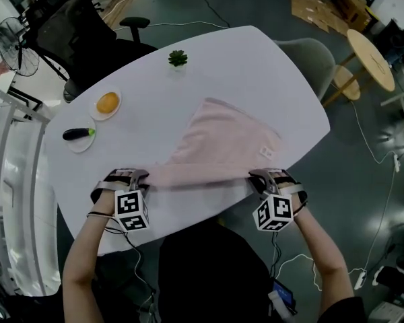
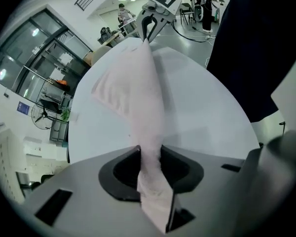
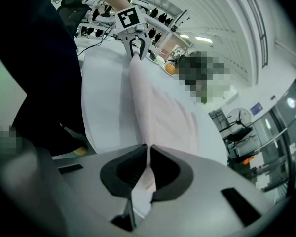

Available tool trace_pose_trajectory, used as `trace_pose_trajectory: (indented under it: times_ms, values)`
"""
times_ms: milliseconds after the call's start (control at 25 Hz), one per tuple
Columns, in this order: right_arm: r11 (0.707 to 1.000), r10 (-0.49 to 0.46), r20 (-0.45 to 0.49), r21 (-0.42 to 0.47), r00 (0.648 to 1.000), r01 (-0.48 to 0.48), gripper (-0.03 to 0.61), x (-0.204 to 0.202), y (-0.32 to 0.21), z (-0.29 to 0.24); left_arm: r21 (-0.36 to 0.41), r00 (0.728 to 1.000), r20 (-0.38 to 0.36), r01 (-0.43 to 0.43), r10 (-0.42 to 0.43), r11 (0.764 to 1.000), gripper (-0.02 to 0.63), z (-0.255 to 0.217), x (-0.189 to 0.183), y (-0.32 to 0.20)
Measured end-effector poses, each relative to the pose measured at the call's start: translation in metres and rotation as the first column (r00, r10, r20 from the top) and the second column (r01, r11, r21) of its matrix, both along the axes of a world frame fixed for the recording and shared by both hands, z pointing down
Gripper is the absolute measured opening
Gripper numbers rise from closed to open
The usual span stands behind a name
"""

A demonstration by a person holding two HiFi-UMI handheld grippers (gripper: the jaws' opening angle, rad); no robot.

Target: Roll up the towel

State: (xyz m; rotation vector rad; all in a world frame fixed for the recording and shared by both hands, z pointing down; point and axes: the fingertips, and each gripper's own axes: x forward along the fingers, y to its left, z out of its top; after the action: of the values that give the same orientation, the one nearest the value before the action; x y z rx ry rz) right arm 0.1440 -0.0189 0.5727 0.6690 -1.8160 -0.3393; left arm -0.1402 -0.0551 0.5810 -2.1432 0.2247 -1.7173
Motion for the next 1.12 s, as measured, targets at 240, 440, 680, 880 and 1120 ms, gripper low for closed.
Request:
trace_pose_trajectory:
  times_ms: [240,440,680,880,1120]
  values:
    - [0.997,-0.078,-0.010,0.003,0.997,0.079,0.029,-0.015,0.022,-0.008,0.023,0.999,0.039,-0.007,0.006,1.000,0.124,-0.003,-0.017,0.027]
    - [0.990,-0.135,0.000,-0.048,0.991,0.135,0.029,-0.027,0.062,0.002,-0.008,0.999,0.032,0.005,-0.005,1.000,0.124,0.008,-0.029,0.070]
    - [0.983,-0.137,0.015,-0.121,0.990,0.138,0.029,-0.031,0.079,0.021,-0.043,1.000,0.026,0.004,-0.003,0.999,0.124,0.016,-0.032,0.085]
    - [0.959,-0.101,0.089,-0.256,0.991,0.121,0.034,-0.030,0.070,0.019,-0.140,1.000,0.013,0.004,-0.002,0.990,0.124,0.010,-0.030,0.076]
    - [0.854,-0.104,0.193,-0.485,0.976,0.187,0.037,-0.030,0.064,0.017,-0.369,0.993,-0.047,0.083,-0.108,0.926,0.124,0.005,-0.029,0.064]
